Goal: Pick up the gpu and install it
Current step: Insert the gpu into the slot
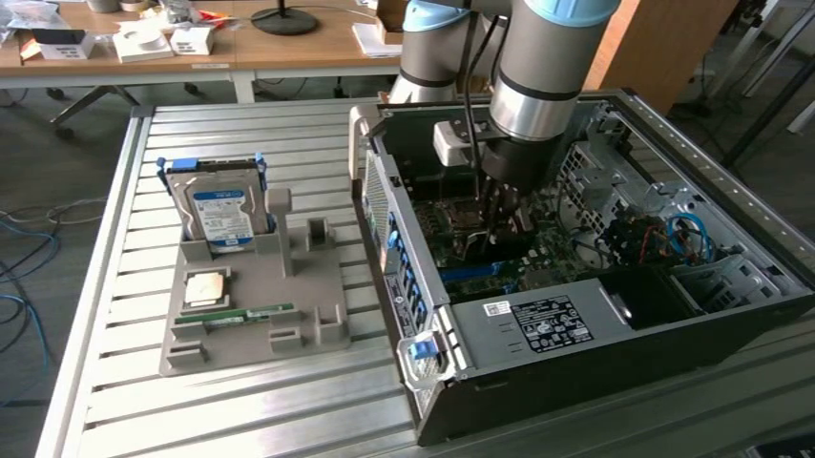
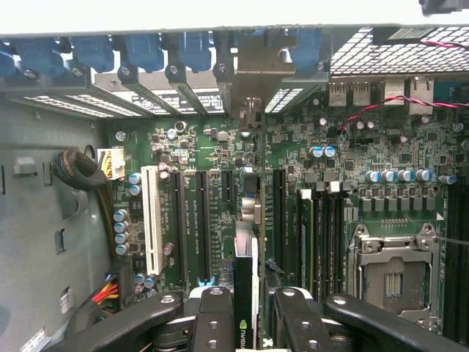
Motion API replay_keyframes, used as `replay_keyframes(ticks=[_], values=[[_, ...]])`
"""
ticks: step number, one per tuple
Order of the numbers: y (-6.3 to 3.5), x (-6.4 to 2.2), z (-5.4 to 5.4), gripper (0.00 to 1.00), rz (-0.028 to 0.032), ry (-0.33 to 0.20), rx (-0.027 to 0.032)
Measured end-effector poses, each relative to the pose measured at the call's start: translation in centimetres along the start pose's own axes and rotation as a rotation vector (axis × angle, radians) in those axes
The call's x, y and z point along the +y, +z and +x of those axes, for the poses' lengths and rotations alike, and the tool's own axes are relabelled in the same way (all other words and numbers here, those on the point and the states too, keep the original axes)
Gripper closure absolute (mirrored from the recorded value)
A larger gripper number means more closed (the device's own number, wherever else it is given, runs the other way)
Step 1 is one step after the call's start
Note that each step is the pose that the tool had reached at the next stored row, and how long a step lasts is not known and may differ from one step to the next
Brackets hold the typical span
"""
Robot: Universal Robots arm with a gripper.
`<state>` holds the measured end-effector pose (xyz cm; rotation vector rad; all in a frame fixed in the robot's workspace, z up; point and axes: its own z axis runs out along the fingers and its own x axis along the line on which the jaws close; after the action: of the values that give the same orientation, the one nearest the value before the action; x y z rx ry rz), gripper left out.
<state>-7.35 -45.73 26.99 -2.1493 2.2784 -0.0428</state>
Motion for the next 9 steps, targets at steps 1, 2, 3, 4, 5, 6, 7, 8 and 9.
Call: replay_keyframes(ticks=[1,2,3,4,5,6,7,8,9], values=[[0.00,0.01,0.00,0.74,0.0000,0.000,0.0000],[0.01,0.05,0.00,0.74,0.0001,0.000,-0.0001],[0.01,0.08,0.01,0.74,0.0001,0.000,-0.0001],[0.01,0.08,0.01,0.74,0.0000,0.000,0.0000],[0.01,0.08,0.01,0.74,0.0000,0.000,0.0000],[0.02,0.11,0.01,0.74,0.0000,0.000,0.0000],[0.03,0.14,0.01,0.74,0.0000,0.000,0.0001],[0.03,0.14,0.01,0.74,0.0000,0.000,0.0001],[0.03,0.14,0.01,0.74,0.0000,0.000,0.0000]])
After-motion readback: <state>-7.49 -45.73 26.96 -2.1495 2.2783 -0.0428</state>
